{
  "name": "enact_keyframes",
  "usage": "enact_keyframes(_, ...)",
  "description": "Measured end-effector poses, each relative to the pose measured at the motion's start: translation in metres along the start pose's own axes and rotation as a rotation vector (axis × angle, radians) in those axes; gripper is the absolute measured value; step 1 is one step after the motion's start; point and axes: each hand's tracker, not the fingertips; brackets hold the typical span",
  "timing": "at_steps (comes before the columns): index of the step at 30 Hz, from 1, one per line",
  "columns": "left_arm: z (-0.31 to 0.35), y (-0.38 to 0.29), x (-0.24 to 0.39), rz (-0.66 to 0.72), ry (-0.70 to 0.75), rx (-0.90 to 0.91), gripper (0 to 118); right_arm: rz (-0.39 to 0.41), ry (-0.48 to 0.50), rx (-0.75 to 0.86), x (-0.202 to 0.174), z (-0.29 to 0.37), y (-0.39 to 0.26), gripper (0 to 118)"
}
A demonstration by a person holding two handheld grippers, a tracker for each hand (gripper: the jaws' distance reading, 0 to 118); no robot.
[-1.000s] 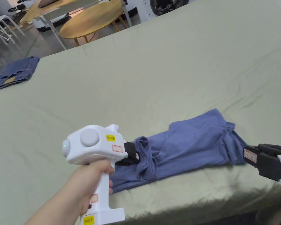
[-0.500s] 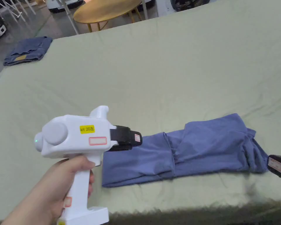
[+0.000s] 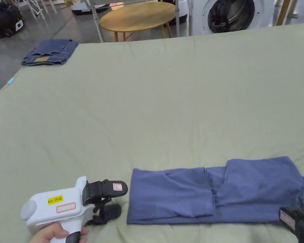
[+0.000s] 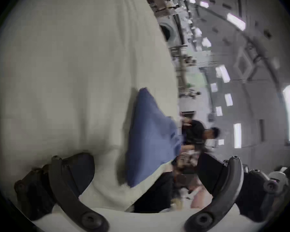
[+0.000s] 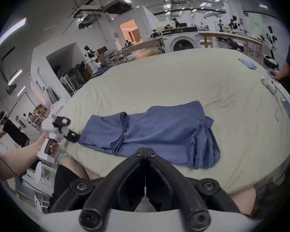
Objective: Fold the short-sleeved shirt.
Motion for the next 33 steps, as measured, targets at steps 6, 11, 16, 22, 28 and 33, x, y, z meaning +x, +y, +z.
enact_keyframes(6,-0.045,0.028,-0.008,-0.031,-0.023,-0.029,92,0.013,-0.044,-0.035,-0.003,0.005,-0.009,0)
enact_keyframes(11,-0.06,0.029,-0.009,-0.103,0.161,-0.069,12,-0.012,-0.055,-0.018,-0.003,0.018,-0.011,0)
enact_keyframes(16,-0.053,0.026,0.016,-0.142,0.206,-0.114,6,0.003,-0.052,-0.022,-0.011,0.022,-0.01,0)
enact_keyframes(22,-0.028,0.023,0.079,-0.249,0.195,-0.073,3,0.015,-0.015,0.001,-0.018,0.028,-0.01,0)
enact_keyframes(28,0.029,0.031,0.117,-0.277,0.291,-0.046,3,0.019,-0.009,0.049,-0.024,0.038,-0.012,0)
enact_keyframes(33,0.063,0.035,0.136,-0.155,0.496,0.018,3,0.028,0.034,0.074,-0.02,0.044,-0.018,0)
